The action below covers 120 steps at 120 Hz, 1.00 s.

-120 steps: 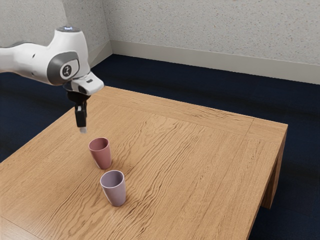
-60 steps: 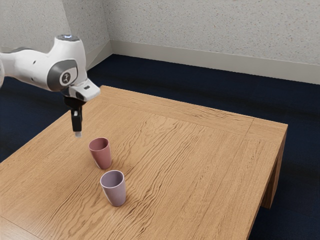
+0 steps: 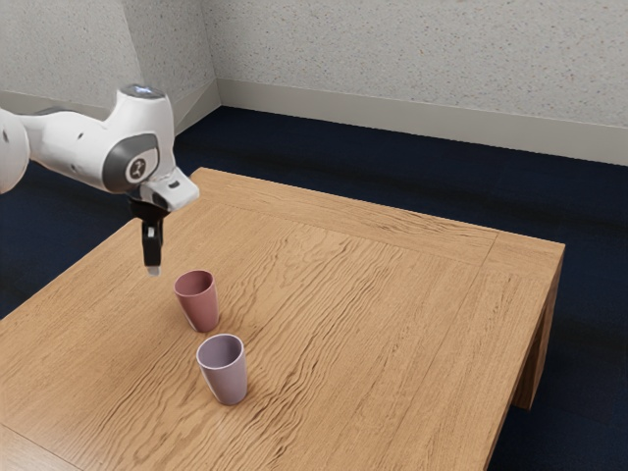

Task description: Place the left cup onto the right cup

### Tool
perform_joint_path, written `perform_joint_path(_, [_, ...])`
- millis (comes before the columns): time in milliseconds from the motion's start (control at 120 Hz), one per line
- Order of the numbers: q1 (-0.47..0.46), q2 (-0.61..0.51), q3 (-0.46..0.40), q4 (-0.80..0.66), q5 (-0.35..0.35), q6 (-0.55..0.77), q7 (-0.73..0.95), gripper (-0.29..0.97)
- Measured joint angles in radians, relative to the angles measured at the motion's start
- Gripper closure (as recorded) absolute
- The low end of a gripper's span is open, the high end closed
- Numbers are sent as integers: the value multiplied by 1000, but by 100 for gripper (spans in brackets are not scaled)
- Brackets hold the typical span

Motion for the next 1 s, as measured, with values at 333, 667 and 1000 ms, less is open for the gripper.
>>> perform_joint_path(333, [0, 48, -8, 36, 20, 58, 33, 0])
perform_joint_path(667, [0, 121, -41, 94, 15, 104, 64, 0])
perform_joint_path(1000, [-13, 131, -60, 86, -24, 134, 78, 0])
